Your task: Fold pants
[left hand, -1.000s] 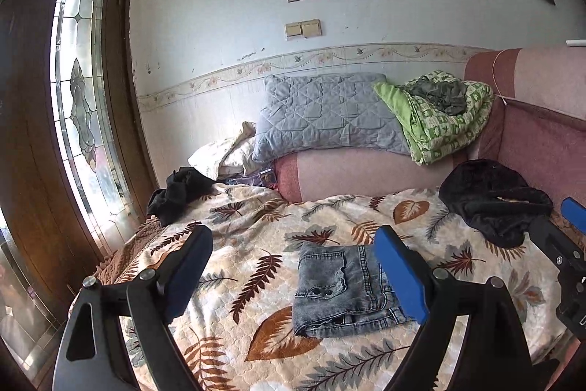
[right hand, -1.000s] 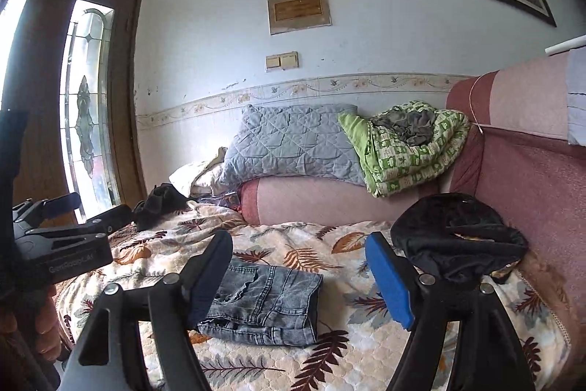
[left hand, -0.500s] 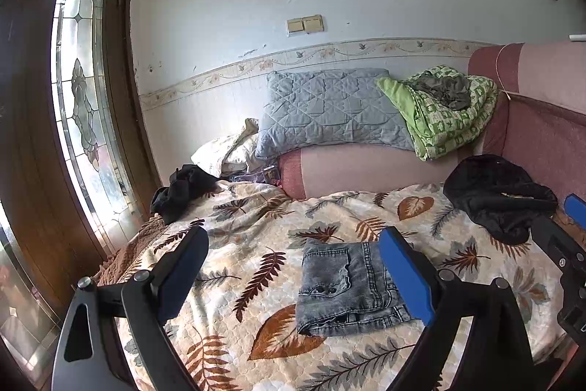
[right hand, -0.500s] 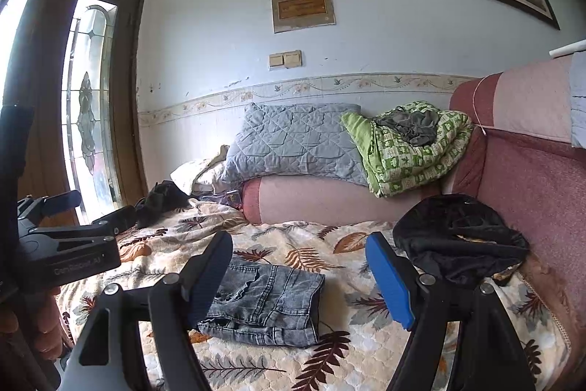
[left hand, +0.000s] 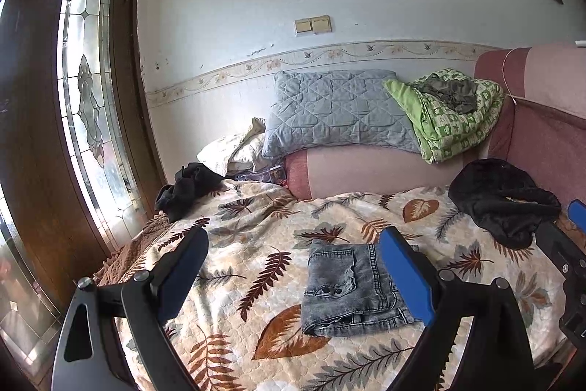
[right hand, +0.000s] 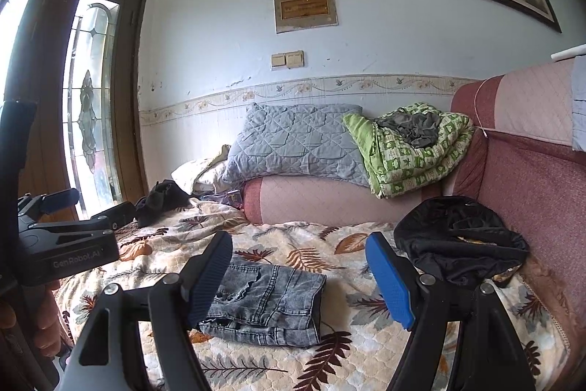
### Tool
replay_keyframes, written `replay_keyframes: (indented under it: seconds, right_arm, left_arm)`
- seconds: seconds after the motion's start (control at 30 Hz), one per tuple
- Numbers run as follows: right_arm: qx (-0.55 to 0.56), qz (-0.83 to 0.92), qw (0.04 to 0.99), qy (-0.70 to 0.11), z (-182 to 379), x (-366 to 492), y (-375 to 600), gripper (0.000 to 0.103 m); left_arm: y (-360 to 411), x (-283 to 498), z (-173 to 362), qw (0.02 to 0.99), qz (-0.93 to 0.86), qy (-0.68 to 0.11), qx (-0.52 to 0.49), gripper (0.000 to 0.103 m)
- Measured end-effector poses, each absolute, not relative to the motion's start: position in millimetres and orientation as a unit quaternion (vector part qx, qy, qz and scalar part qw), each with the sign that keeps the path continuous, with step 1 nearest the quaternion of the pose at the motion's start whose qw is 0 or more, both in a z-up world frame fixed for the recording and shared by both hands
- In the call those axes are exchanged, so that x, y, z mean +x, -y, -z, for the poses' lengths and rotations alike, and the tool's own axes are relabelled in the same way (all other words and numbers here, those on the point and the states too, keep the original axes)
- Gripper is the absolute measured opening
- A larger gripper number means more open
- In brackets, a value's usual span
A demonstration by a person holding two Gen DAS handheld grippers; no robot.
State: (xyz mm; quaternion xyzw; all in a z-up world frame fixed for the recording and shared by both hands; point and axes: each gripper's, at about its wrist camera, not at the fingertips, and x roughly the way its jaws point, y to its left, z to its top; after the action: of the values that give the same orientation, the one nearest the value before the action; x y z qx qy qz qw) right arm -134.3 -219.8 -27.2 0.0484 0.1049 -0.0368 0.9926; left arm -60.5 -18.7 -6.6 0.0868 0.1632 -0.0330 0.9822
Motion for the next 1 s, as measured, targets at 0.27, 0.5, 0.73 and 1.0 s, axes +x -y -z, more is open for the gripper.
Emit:
replay_keyframes:
  seconds: [0.27, 0.5, 0.73, 1.0]
  right_arm:
    - [0.048, 0.038, 0.993, -0.101, 24.9, -137.5, 222.0, 0.078]
    - [0.049, 0.035, 0.993, -0.101, 24.6, -138.9, 221.8, 0.078]
    - [0.045, 0.033, 0.993, -0.106, 26.9, -140.3, 217.4, 0.079]
    - [0.041, 0.03, 0.993, -0.104, 27.1, -141.6, 214.9, 0.079]
  left_arm:
    - [18.6, -64.3, 3.7, 0.983, 0.03, -0.16, 0.085, 0.094]
    - [16.4, -64.8, 3.4, 0.984, 0.02, -0.159, 0.084, 0.095]
    - [14.1, -62.9, 6.1, 0.983, 0.014, -0.162, 0.083, 0.095]
    - [10.1, -60.4, 7.3, 0.983, 0.006, -0.165, 0.076, 0.095]
